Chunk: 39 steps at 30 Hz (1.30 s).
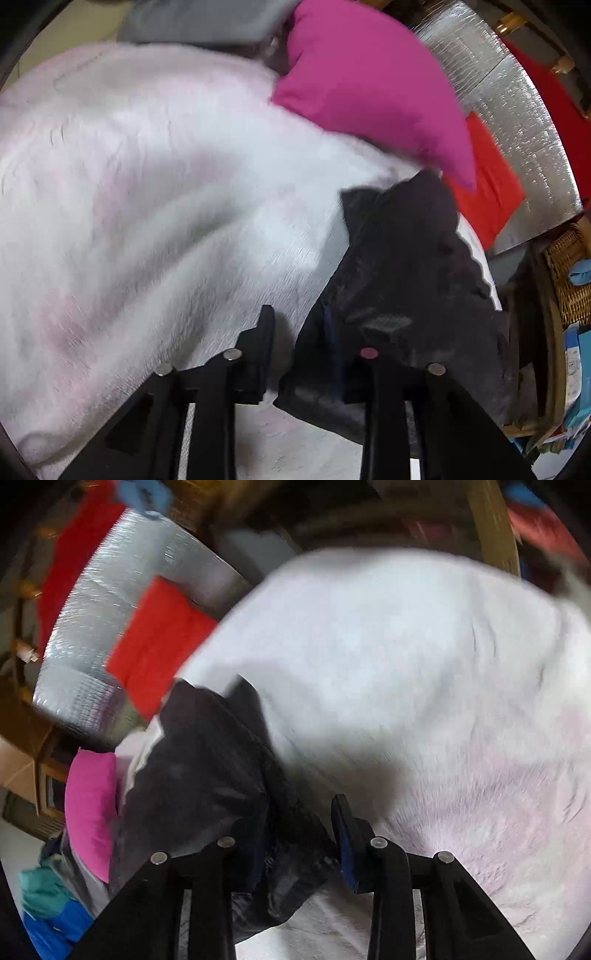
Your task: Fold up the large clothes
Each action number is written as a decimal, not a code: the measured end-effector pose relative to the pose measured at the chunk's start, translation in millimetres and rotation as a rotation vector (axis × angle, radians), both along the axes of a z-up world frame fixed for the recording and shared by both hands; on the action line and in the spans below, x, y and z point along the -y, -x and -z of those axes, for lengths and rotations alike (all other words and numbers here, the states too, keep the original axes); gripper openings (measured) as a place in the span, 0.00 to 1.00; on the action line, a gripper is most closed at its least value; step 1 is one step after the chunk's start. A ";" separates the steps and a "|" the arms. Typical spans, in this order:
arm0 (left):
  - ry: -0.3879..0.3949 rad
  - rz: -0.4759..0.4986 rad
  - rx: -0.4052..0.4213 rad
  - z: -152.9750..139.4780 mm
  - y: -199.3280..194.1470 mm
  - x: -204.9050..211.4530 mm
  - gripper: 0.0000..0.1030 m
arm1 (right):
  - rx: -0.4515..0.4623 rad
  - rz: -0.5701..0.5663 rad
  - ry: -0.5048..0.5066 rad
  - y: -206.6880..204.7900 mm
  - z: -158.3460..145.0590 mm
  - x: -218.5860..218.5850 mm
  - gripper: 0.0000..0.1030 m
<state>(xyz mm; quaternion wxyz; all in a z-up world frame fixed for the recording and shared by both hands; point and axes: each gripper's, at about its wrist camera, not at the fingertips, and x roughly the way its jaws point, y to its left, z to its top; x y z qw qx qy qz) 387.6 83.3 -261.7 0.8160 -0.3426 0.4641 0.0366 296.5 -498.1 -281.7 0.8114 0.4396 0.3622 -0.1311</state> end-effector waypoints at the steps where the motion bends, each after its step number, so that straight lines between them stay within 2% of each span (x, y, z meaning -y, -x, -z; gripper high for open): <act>1: -0.003 -0.010 0.011 -4.4 2.2 -0.8 0.29 | 0.018 -0.002 0.019 2.4 -7.1 -1.0 0.36; 3: -0.038 -0.009 0.036 -15.9 5.4 -0.8 0.29 | 0.056 0.006 0.040 8.5 -19.8 -3.9 0.36; 4: -0.087 -0.017 0.055 -25.9 9.1 0.0 0.30 | 0.076 0.019 0.061 14.0 -28.5 -5.5 0.40; 5: -0.129 -0.023 0.079 -33.2 13.2 1.2 0.30 | 0.088 0.029 0.078 18.0 -33.4 -6.8 0.45; 6: -0.179 -0.028 0.112 -42.2 17.6 3.4 0.34 | 0.122 0.050 0.116 25.5 -44.0 -9.4 0.58; 7: -0.217 -0.029 0.136 -49.5 20.5 6.2 0.44 | 0.159 0.060 0.146 31.7 -52.8 -12.0 0.65; 9: -0.296 -0.025 0.186 -63.6 27.6 12.9 0.59 | 0.211 0.056 0.201 39.8 -66.3 -16.6 0.66; 10: -0.339 -0.023 0.219 -70.5 31.5 17.4 0.61 | 0.236 0.048 0.233 42.7 -72.6 -22.4 0.66; 13: -0.460 -0.009 0.287 -86.5 40.0 32.5 0.64 | 0.297 -0.030 0.261 41.4 -84.1 -40.7 0.66; 14: -0.478 -0.001 0.297 -89.5 40.5 35.2 0.65 | 0.304 -0.060 0.260 40.0 -85.6 -45.2 0.65; 19: -0.575 0.061 0.341 -96.3 45.0 57.6 0.66 | 0.270 -0.193 0.311 20.0 -87.3 -81.3 0.53; 26: -0.597 0.140 0.350 -98.8 49.5 85.9 0.67 | 0.241 -0.258 0.287 10.7 -76.2 -105.5 0.53; 34: -0.600 0.186 0.326 -88.8 43.6 106.9 0.69 | 0.186 -0.334 0.273 -11.6 -60.1 -120.8 0.53; 36: -0.583 0.215 0.268 -75.3 34.8 112.5 0.75 | 0.131 -0.359 0.248 -23.8 -48.1 -123.2 0.53; 37: -0.569 0.235 0.226 -66.7 28.6 115.3 0.75 | 0.074 -0.376 0.234 -33.9 -35.6 -124.2 0.54; 39: -0.535 0.292 0.111 -43.1 12.6 121.6 0.75 | 0.052 -0.394 0.252 -40.6 -31.1 -125.5 0.54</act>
